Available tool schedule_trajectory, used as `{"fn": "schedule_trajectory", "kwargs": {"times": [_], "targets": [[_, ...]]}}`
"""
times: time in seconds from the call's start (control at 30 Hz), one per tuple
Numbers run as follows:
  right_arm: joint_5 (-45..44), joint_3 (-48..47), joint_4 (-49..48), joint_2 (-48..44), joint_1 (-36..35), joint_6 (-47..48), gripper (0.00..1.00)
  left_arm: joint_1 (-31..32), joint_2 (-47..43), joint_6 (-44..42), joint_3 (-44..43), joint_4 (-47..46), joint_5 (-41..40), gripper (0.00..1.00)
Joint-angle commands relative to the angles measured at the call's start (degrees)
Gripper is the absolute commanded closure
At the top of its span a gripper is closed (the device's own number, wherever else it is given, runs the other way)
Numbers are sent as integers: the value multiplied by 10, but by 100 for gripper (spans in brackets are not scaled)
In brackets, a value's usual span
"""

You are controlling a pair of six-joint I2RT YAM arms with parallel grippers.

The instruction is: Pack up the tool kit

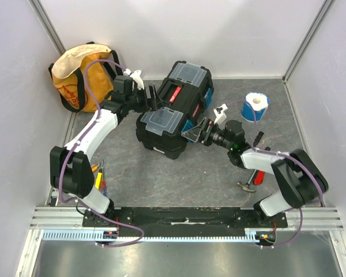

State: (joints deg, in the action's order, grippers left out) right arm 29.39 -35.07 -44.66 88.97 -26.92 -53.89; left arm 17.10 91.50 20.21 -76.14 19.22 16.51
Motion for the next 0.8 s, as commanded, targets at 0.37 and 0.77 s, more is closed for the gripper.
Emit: {"fn": "schedule_trajectory", "kwargs": {"times": [0.37, 0.77], "targets": [[-200, 38, 81, -221, -27, 211, 2, 37, 50, -10, 23, 107, 118, 17], [-487, 100, 114, -237, -33, 121, 2, 38, 52, -10, 28, 105, 118, 17]]}}
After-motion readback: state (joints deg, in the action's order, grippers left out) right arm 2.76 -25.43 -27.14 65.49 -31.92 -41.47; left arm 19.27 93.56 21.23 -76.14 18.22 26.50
